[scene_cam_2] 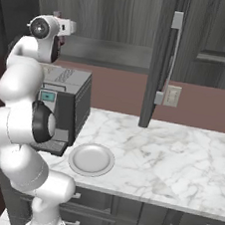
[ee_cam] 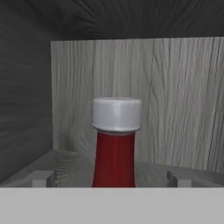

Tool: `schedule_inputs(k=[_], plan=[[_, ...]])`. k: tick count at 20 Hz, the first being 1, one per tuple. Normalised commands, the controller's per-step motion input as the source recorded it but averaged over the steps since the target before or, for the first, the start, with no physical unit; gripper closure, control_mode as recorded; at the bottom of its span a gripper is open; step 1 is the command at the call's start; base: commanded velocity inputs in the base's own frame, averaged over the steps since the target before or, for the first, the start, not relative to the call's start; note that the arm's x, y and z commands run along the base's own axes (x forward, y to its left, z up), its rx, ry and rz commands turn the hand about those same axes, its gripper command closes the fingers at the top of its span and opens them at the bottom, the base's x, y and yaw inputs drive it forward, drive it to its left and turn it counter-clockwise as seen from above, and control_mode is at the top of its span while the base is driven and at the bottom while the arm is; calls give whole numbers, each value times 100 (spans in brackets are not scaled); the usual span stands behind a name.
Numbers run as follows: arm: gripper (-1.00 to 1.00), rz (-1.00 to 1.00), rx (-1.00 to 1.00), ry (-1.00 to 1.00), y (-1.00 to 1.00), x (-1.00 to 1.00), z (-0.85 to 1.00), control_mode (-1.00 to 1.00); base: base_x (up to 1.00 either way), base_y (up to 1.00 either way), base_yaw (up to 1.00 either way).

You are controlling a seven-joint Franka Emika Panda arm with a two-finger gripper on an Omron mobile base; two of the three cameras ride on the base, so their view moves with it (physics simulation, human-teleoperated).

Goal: Move the hot dog bun to the plate on the dining table and place the condiment next to that plate. Then navigate to the fridge and take the sausage and place it on the plate as well.

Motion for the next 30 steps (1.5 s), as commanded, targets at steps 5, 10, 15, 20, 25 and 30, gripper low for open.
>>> schedule_inputs(k=[5, 10, 15, 20, 25, 30], plan=[[-100, 0, 0, 1, 0, 10, 0, -100, 0, 0, 0], [-100, 0, 0, 1, 0, 7, 0, -100, 0, 0, 0], [100, 0, 0, 2, 1, 9, 0, -100, 0, 0, 0], [100, 0, 0, 1, 0, 2, -3, -100, 0, 0, 0], [100, 0, 0, 5, 1, 2, -2, -100, 0, 0, 0], [100, 0, 0, 2, 0, 0, -2, -100, 0, 0, 0]])
